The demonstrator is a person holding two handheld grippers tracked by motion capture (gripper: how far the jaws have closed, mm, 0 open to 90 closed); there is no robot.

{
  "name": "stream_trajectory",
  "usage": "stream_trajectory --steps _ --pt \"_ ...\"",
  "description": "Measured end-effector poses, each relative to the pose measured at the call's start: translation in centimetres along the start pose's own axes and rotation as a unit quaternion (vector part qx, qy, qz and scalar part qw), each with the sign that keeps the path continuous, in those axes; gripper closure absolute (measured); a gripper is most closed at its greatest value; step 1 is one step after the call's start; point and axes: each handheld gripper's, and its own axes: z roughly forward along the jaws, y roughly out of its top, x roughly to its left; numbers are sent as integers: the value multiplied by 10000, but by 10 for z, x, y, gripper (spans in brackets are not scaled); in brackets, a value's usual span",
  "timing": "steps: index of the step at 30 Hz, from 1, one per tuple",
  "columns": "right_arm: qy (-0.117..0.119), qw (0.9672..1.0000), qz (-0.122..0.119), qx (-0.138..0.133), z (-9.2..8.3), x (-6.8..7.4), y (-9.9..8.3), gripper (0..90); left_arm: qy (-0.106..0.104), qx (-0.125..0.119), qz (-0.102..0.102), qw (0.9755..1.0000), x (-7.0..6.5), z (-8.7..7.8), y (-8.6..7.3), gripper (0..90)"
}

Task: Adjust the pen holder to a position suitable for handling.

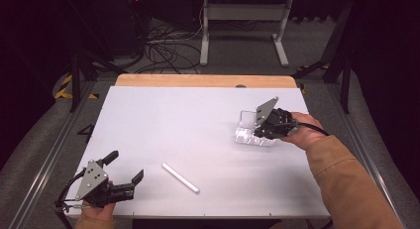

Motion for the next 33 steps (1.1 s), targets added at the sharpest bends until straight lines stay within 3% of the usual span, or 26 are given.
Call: stream_trajectory --steps 5,15,33 --pt "24 9998 -144 -123 2 3 24 841 1 0 -15 10000 1 0 0 31" --pt "170 9996 -205 -26 20 10 72 843 1 1 -34 10000 2 -1 -1 31" --pt "415 9984 -365 154 57 16 120 842 -17 14 -60 10000 4 -1 -1 32"
